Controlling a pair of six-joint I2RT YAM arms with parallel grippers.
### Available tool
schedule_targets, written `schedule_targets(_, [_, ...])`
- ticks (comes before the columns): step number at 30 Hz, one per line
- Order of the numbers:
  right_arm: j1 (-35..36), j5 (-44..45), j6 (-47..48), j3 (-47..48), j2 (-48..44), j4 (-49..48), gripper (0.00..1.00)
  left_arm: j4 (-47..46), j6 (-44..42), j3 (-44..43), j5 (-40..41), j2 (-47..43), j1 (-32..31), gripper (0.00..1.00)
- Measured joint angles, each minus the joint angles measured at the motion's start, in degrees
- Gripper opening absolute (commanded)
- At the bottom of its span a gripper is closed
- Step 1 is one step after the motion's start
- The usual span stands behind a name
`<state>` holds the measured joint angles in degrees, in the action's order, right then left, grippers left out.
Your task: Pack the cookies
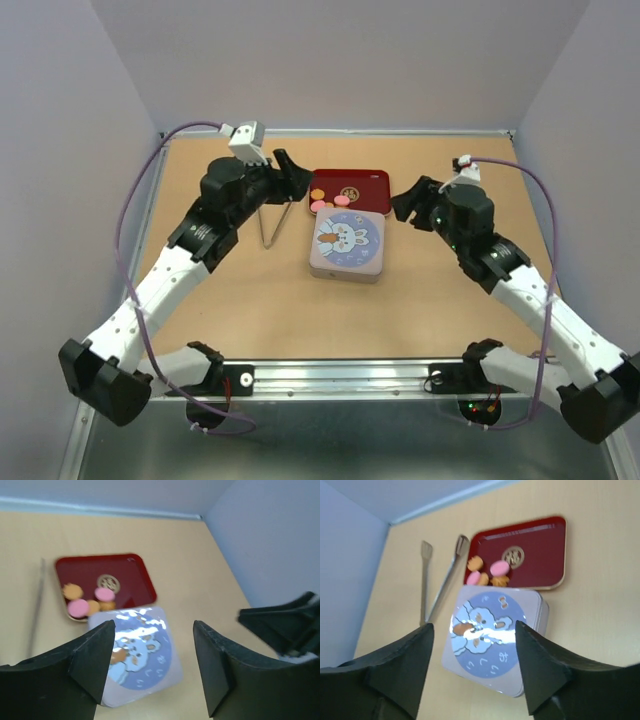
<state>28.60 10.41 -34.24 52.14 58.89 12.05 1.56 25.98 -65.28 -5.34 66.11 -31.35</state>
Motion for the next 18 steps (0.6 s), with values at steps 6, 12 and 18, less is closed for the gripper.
schedule_targets(6, [0.0, 0.68, 5.81, 2.03, -12.39, 0.85, 0.89, -2.05, -7.85, 5.66, 13.49, -11.85, 2.99, 0.99])
schedule_targets(12, [0.0, 3.15, 6.6, -4.35, -24.2, 1.29, 1.0, -17.73, -14.93, 31.78, 38.1, -24.11, 3.89, 0.99])
schedule_targets(18, [0.0, 3.54, 4.79, -11.21, -31.32, 3.39, 1.0, -33.92, -17.09, 54.23, 52.76, -24.48, 8.17, 0.99])
